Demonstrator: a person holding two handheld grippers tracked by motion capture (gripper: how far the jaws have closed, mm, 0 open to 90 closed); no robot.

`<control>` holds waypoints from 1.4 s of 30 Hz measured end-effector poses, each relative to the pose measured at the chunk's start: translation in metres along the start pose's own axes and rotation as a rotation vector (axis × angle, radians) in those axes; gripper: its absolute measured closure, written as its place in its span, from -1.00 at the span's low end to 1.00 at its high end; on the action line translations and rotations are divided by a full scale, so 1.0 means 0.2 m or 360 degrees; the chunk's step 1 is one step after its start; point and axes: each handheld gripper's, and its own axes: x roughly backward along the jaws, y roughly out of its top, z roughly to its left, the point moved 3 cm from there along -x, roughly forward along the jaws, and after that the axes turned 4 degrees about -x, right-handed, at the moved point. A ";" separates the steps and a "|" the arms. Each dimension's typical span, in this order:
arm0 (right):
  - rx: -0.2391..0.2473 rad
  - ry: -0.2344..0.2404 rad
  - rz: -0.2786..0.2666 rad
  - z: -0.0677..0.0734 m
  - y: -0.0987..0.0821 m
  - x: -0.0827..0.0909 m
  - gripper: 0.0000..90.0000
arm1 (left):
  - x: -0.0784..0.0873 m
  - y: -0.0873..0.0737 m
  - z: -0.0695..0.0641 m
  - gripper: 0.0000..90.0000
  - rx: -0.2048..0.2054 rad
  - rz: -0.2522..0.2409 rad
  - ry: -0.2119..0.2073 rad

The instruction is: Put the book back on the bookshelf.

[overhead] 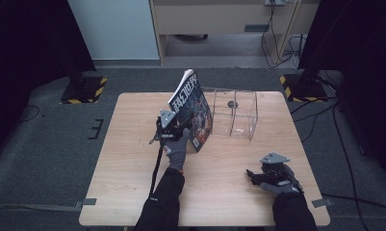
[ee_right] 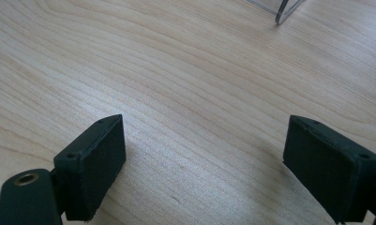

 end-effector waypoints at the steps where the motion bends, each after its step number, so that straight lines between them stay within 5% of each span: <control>1: 0.0000 0.0000 0.0000 0.00 0.00 0.00 -0.70 | 0.02 0.00 0.01 0.09 -0.0013 0.0006 0.0001; 7: -0.0003 0.0000 0.0004 0.00 0.00 0.00 -0.71 | 0.10 0.04 0.02 -0.16 -0.0137 0.0066 -0.0040; 11: -0.0018 -0.0008 0.0012 0.00 0.00 0.00 -0.71 | 0.16 0.08 0.04 -0.26 -0.0099 0.0142 -0.0140; 15: -0.0016 -0.0011 0.0014 -0.01 0.00 0.01 -0.71 | 0.26 0.10 0.07 -0.34 -0.0200 0.0223 -0.0159; 18: -0.0032 -0.0019 0.0007 -0.01 0.00 0.01 -0.71 | 0.36 0.09 0.12 -0.37 -0.0216 0.0284 -0.0186; 26: -0.0045 -0.0033 -0.0017 -0.03 0.00 0.03 -0.71 | 0.60 -0.04 0.28 -0.46 -0.0295 0.0417 -0.0142; 33: -0.0074 -0.0048 -0.0016 -0.04 0.00 0.04 -0.72 | 0.77 -0.20 0.44 -0.53 -0.0251 0.0574 -0.0091; 38: -0.0078 -0.0050 -0.0016 -0.04 0.00 0.04 -0.72 | 0.83 -0.27 0.55 -0.54 -0.0232 0.0691 -0.0023; 42: -0.0072 -0.0054 -0.0016 -0.03 0.01 0.05 -0.72 | 0.83 -0.33 0.61 -0.56 -0.0327 0.0798 0.0043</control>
